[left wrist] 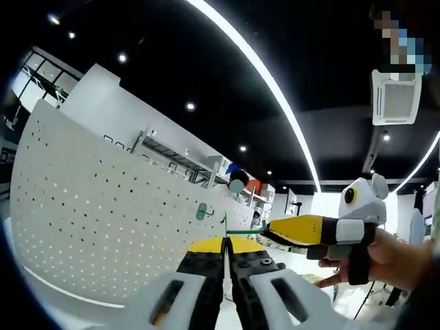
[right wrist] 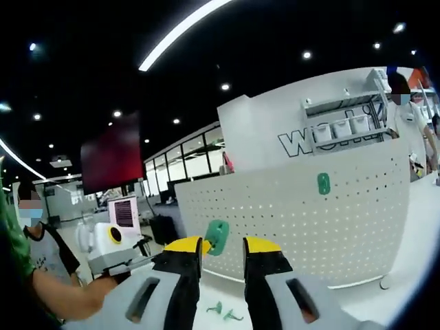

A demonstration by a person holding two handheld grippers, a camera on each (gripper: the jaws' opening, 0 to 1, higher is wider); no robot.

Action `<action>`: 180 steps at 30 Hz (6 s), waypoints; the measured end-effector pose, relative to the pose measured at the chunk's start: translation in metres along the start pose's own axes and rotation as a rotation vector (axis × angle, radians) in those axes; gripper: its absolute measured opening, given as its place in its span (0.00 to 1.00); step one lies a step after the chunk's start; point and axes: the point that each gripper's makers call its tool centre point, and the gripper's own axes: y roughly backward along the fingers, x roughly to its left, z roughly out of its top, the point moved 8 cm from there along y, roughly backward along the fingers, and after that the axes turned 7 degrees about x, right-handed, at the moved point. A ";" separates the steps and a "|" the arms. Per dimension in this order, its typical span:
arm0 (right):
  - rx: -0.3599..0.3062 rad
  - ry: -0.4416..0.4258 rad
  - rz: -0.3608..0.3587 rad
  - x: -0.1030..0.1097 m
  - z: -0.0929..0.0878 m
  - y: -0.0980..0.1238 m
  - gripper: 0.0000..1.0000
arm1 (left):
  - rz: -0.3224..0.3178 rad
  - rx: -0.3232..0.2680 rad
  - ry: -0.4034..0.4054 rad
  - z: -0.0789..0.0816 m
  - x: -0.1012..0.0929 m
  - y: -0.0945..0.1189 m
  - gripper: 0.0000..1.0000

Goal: Insert the hook assembly into the mounting plate slot until the hook locks in place.

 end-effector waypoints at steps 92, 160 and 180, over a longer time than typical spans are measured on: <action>-0.026 -0.098 0.041 0.009 0.005 -0.012 0.01 | -0.002 0.034 -0.225 0.014 -0.023 0.000 0.05; -0.001 0.021 -0.061 -0.013 -0.017 -0.010 0.01 | -0.169 0.372 -0.284 0.004 -0.041 0.025 0.59; 0.046 0.214 -0.180 -0.027 -0.032 -0.019 0.01 | -0.137 0.467 -0.287 0.012 -0.039 0.046 0.70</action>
